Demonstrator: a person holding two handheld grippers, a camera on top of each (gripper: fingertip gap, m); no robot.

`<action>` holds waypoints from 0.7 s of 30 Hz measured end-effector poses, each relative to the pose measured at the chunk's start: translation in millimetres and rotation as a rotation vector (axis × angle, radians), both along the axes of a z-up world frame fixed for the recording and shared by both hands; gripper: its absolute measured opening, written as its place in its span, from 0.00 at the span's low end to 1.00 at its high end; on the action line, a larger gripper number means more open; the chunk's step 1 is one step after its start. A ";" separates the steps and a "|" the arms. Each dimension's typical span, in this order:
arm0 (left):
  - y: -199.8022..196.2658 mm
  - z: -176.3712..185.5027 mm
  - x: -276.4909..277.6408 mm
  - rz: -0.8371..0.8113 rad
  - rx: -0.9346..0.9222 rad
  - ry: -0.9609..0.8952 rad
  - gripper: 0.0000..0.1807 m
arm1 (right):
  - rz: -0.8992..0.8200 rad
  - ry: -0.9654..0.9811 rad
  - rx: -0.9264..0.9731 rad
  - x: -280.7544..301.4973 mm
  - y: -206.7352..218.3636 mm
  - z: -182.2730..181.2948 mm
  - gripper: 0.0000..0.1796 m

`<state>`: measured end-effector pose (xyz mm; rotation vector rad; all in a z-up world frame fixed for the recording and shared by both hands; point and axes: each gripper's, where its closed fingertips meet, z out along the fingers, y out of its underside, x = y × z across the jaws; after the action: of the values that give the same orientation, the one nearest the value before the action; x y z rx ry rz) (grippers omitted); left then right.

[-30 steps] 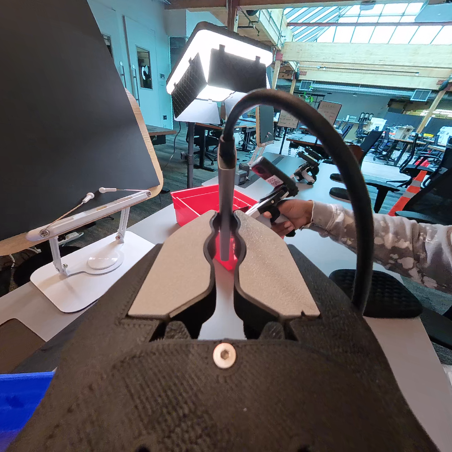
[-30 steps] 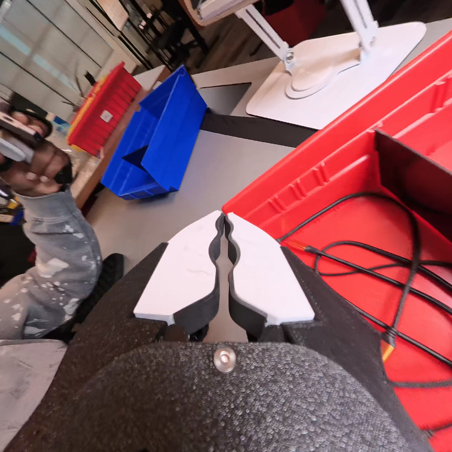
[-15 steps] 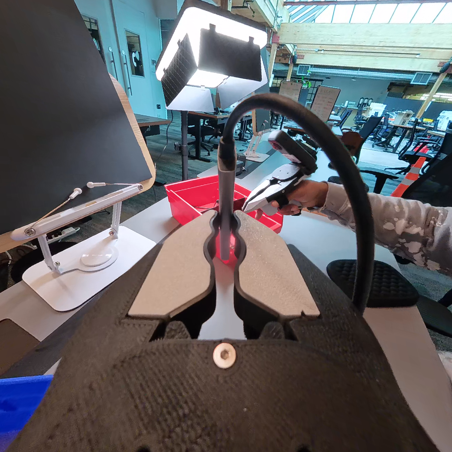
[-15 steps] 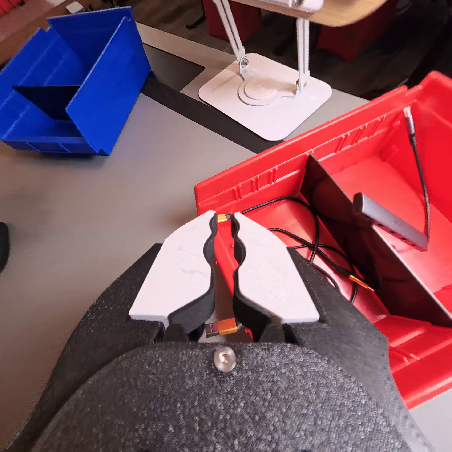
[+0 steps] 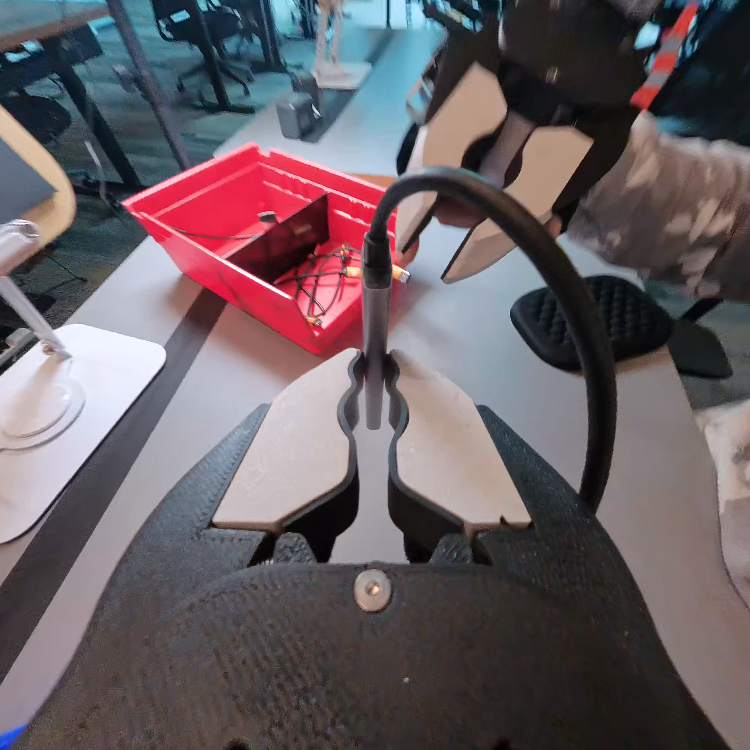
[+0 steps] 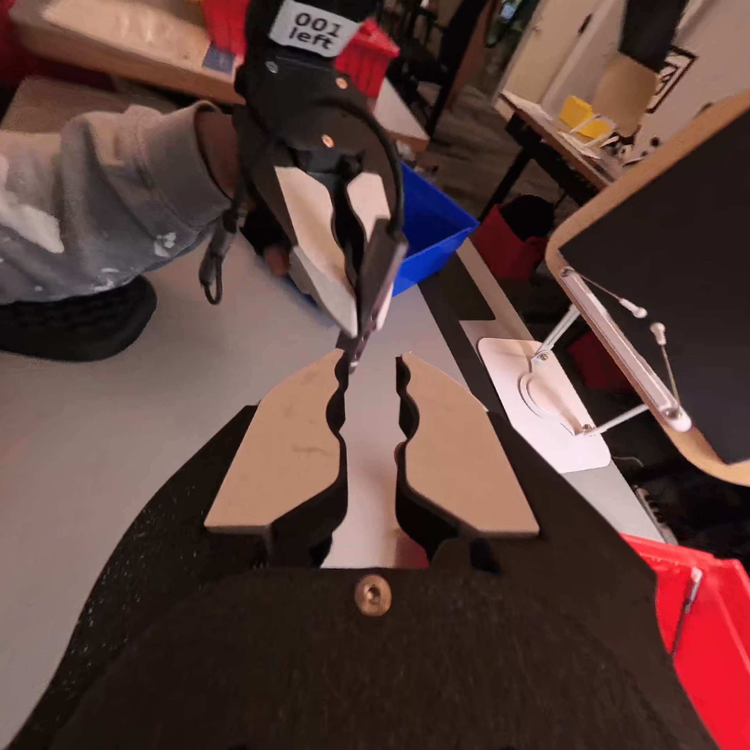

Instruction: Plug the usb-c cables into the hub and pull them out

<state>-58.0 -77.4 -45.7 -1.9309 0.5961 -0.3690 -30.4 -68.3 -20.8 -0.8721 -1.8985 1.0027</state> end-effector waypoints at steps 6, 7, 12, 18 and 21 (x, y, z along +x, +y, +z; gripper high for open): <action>7.2 -32.6 34.7 -0.076 -0.084 0.141 0.05 | 0.056 -0.174 0.201 -3.0 -10.6 -16.1 0.18; 7.4 -37.1 38.0 -0.083 -0.094 0.169 0.05 | 0.059 -0.194 0.218 -2.7 -11.0 -19.7 0.18; 10.3 -43.0 41.7 -0.076 -0.078 0.247 0.07 | 0.104 -0.245 0.265 9.9 -17.1 -27.8 0.05; 18.7 -13.2 13.6 0.055 0.040 0.121 0.13 | -0.009 -0.234 0.266 26.3 21.9 -7.9 0.05; 19.7 -8.7 -6.1 0.132 0.043 0.098 0.14 | -0.128 -0.240 0.300 34.8 61.5 4.1 0.05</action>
<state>-64.1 -57.8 -54.4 -1.9435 0.5318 -0.1774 4.4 -6.8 -16.7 -0.9532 -2.0952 0.5362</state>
